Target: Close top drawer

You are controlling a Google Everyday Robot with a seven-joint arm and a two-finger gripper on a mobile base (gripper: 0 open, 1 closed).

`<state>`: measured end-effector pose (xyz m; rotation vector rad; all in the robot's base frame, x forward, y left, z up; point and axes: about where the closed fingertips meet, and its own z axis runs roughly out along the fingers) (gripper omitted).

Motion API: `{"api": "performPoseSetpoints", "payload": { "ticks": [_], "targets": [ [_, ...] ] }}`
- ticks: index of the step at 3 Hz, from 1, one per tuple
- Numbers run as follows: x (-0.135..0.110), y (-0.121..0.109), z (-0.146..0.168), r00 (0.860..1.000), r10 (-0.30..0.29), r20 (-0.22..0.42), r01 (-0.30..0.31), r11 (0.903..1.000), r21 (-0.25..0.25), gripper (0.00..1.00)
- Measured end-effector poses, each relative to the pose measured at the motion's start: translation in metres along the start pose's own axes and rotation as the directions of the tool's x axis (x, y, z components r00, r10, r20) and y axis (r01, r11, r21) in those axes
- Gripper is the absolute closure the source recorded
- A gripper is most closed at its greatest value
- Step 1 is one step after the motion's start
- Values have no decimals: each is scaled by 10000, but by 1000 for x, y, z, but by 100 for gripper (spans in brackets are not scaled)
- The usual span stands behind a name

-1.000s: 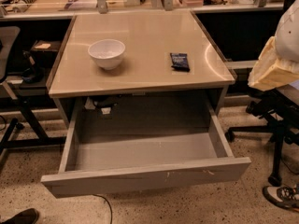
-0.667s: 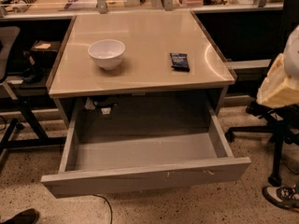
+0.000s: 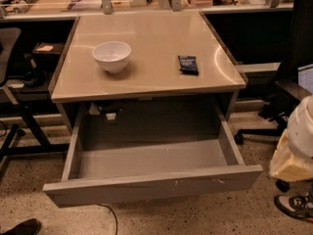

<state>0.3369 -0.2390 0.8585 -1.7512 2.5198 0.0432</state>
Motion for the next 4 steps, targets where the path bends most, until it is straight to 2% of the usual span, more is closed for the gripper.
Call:
{"api": "performPoseSetpoints", "payload": {
  "ticks": [2,4],
  "targets": [
    [3,8,13,9999,-81,-94,79,9997,-210,100],
    [-19,37,108,9992,336,197,-309,9917,-1247,100]
  ]
}}
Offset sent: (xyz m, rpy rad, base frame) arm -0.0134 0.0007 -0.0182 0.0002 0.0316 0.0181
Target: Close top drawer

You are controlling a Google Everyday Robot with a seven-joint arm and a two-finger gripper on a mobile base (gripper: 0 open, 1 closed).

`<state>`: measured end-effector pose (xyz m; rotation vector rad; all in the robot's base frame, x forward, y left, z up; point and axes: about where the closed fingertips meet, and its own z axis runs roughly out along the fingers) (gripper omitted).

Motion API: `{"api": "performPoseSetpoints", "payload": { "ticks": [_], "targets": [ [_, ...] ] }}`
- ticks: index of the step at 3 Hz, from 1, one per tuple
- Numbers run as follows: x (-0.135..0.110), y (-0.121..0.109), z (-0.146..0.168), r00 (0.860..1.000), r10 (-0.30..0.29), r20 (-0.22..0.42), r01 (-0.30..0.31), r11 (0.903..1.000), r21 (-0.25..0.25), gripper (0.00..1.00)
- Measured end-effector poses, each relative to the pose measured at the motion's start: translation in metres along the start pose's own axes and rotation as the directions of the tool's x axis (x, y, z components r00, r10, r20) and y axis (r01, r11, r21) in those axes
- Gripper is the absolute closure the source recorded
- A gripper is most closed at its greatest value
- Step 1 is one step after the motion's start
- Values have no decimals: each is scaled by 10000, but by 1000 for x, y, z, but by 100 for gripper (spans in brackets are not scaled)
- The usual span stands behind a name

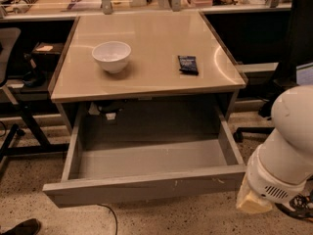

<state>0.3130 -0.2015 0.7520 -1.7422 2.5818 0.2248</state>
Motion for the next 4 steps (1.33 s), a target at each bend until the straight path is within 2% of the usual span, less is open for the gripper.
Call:
{"api": "performPoseSetpoints", "payload": {
  "ticks": [1,2,4],
  "targets": [
    [-6,-2,38,9996,244,143,-239,9992,-331,100],
    [-16,-13,63,9990,361,259,-350,9986,-398,100],
    [-30,-38,82,9972,522,529,-505,9982,-335,100]
  ]
}}
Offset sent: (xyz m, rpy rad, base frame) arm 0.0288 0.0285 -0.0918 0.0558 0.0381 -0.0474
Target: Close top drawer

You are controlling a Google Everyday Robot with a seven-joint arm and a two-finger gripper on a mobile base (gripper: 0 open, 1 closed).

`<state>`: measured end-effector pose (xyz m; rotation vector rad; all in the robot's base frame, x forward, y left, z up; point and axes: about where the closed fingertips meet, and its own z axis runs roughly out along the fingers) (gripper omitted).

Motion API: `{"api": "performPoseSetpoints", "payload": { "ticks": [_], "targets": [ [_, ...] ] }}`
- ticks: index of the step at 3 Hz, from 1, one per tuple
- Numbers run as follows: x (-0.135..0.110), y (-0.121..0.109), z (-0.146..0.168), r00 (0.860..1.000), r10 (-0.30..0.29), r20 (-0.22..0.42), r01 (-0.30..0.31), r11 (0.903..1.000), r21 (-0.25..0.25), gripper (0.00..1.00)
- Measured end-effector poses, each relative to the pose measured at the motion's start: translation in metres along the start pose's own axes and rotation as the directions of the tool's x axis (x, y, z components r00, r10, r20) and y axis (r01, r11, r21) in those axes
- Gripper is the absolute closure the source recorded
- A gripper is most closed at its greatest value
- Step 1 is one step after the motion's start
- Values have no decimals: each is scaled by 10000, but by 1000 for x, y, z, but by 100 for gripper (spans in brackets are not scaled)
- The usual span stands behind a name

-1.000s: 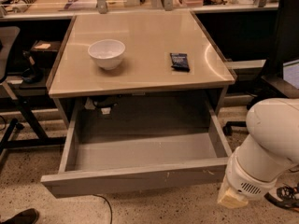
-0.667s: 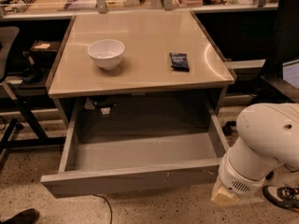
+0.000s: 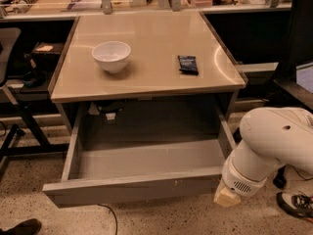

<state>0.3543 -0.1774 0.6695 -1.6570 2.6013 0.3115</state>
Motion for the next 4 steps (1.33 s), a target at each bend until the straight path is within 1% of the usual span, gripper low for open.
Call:
{"api": "performPoseSetpoints", "payload": {
  "ticks": [2,3,4],
  "targets": [
    [-21,-18,17,9998,-120,184,122,9999,-98,100],
    [-21,-18,18,9998,-123,185,125,9999,-103,83],
    [-21,-18,17,9998,-123,184,125,9999,-102,58]
  ]
}}
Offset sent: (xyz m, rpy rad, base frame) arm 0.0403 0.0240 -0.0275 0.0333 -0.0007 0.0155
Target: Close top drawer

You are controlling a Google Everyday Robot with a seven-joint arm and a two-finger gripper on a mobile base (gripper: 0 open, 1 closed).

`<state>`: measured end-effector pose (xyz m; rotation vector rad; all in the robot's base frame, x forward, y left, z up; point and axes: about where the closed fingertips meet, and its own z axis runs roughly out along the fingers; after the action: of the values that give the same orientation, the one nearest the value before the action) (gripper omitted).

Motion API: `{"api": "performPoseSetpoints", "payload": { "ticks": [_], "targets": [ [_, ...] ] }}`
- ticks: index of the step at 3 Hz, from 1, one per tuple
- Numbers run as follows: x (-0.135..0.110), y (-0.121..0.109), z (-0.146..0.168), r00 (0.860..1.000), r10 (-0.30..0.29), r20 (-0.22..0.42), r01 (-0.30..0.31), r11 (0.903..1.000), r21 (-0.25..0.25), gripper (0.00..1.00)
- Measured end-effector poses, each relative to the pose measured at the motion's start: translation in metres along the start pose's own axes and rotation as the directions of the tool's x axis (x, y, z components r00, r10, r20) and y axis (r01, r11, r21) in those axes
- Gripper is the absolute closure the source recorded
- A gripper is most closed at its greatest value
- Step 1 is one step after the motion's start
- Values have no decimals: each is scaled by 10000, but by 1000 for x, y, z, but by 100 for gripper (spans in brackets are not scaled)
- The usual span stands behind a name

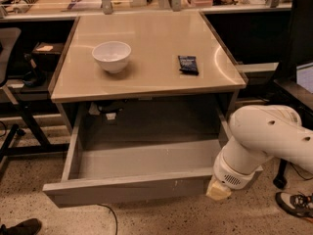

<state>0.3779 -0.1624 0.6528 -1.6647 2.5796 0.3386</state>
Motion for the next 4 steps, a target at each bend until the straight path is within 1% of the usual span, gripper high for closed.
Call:
{"api": "performPoseSetpoints", "payload": {
  "ticks": [2,3,4],
  "targets": [
    [0,0,0,10000,0,0,0,10000,0,11],
    [0,0,0,10000,0,-1,0,10000,1,0],
    [0,0,0,10000,-1,-1,1,10000,1,0]
  ]
}}
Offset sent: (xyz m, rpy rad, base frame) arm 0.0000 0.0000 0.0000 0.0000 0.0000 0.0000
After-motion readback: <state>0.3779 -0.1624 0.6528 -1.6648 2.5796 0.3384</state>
